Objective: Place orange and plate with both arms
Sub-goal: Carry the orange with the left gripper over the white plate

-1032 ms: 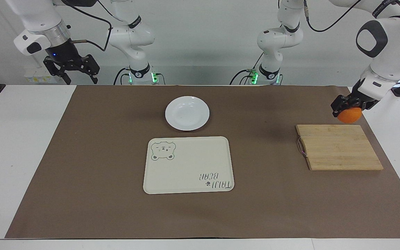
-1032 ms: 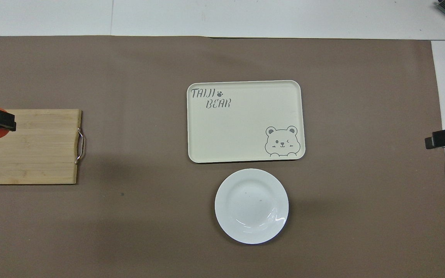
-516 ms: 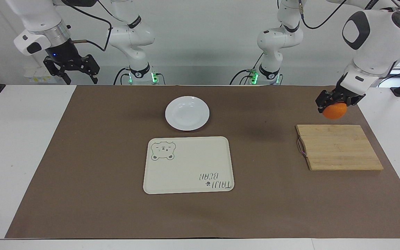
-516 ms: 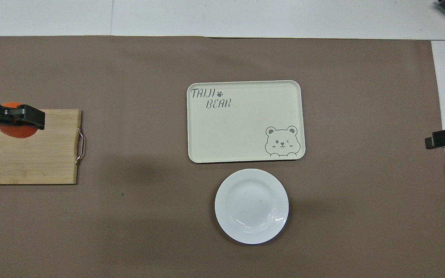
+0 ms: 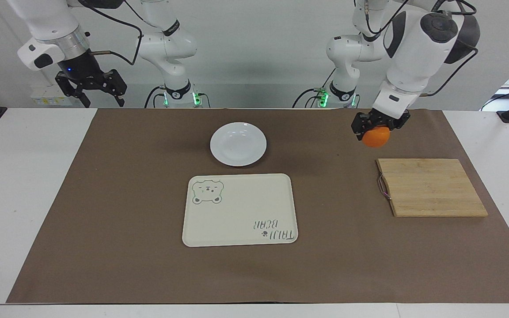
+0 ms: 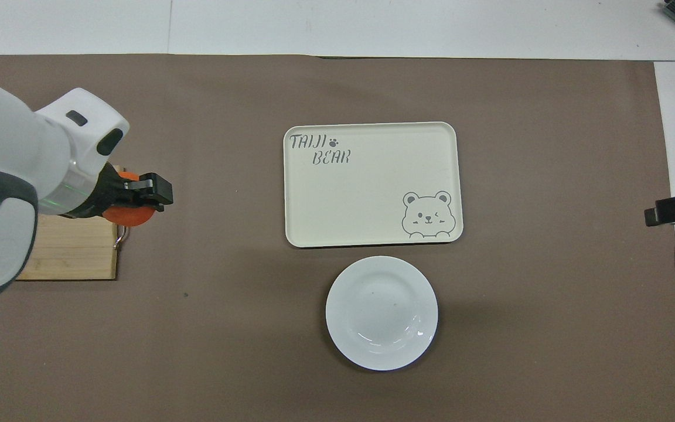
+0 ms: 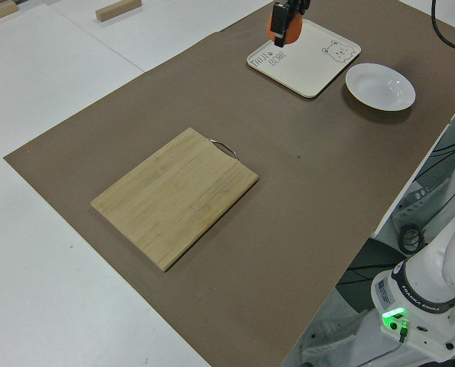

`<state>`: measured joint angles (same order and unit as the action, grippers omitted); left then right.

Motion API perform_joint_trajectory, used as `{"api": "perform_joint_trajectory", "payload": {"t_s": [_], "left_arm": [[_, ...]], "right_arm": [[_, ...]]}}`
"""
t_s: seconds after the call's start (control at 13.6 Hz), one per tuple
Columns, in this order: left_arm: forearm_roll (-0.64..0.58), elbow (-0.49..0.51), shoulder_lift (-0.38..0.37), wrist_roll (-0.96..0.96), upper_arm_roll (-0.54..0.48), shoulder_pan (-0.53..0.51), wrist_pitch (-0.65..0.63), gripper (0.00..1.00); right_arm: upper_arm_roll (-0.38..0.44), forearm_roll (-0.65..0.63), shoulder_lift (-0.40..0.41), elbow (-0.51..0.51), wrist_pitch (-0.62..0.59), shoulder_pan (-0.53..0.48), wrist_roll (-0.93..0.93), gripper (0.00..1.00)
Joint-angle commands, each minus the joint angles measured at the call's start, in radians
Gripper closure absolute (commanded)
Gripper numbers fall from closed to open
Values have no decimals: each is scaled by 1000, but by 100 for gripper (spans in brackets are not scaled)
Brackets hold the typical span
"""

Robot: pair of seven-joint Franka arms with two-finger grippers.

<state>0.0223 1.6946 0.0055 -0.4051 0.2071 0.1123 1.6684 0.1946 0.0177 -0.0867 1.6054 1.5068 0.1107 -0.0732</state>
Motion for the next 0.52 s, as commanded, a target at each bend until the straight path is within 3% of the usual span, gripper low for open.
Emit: {"api": "perform_joint_trajectory", "payload": {"t_s": [0.0,0.44], "left_arm": [[37,68,-65,-104,-17,94,10,100],[110,137,-73,-239,-17,246,112,100]], "right_arm": [[-4,-13,-24,24,3,-3,-20,0],[-4,-13,-24,24,3,-3,-20,0]]}}
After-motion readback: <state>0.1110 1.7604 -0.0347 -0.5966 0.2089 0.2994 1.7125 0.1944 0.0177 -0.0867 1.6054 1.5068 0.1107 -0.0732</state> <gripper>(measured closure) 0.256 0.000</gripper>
